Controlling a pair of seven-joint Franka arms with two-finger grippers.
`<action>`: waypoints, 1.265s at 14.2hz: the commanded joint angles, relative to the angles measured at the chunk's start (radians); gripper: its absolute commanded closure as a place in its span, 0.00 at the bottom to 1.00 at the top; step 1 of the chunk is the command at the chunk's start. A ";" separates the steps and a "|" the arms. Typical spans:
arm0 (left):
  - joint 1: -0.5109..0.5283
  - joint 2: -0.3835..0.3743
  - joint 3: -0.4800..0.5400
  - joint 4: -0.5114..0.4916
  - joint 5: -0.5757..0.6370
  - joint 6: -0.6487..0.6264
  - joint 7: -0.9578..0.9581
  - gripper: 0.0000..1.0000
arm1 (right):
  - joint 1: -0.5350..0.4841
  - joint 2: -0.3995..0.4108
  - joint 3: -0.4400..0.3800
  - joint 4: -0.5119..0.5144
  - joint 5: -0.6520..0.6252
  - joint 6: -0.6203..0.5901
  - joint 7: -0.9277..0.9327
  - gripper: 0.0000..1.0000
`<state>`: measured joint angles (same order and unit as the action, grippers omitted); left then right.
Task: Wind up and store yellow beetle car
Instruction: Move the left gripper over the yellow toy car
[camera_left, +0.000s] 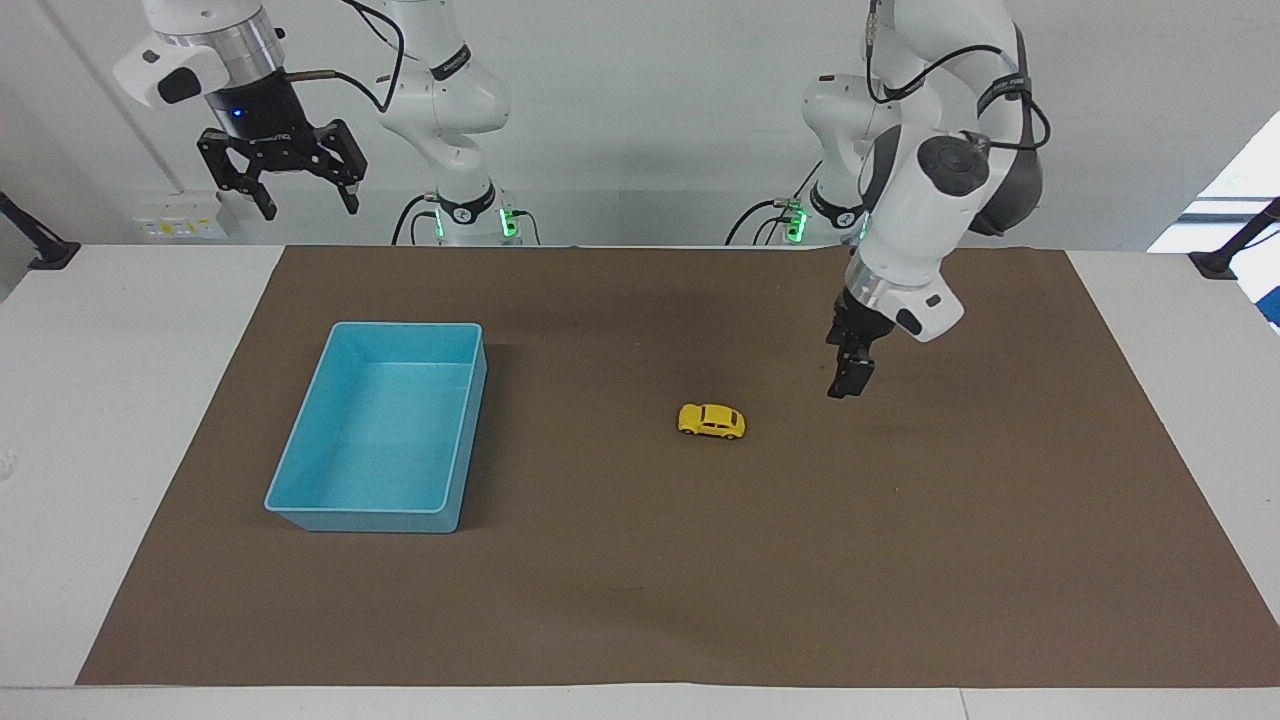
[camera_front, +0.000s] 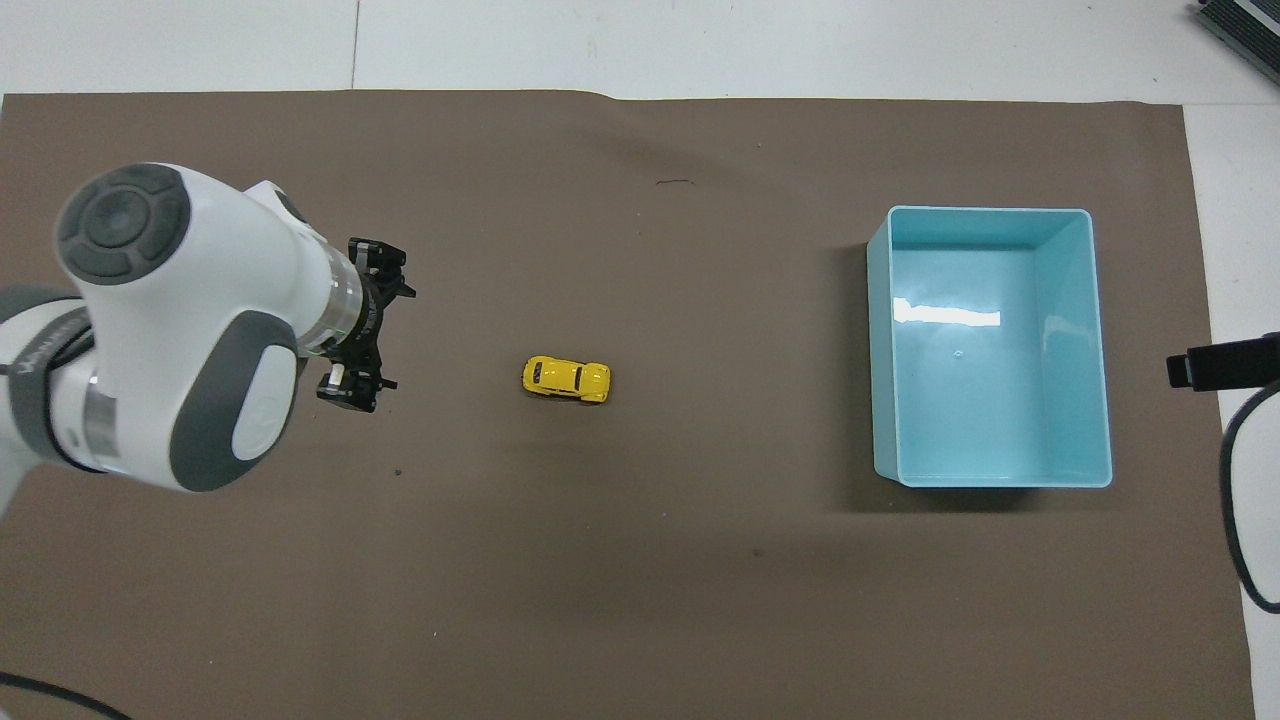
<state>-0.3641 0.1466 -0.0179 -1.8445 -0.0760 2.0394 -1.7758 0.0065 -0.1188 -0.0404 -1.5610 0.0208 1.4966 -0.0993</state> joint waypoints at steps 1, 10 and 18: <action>-0.052 0.019 0.016 -0.021 -0.007 0.053 -0.178 0.00 | -0.005 -0.009 0.005 -0.014 -0.002 0.010 0.013 0.00; -0.187 0.154 0.016 -0.062 -0.007 0.283 -0.318 0.00 | -0.005 -0.009 0.005 -0.014 -0.002 0.008 0.012 0.00; -0.194 0.228 0.016 -0.050 -0.004 0.358 -0.309 0.08 | -0.005 -0.009 0.005 -0.014 -0.002 0.010 0.013 0.00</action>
<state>-0.5408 0.3756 -0.0165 -1.8941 -0.0759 2.3838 -2.0808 0.0065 -0.1188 -0.0404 -1.5610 0.0208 1.4966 -0.0993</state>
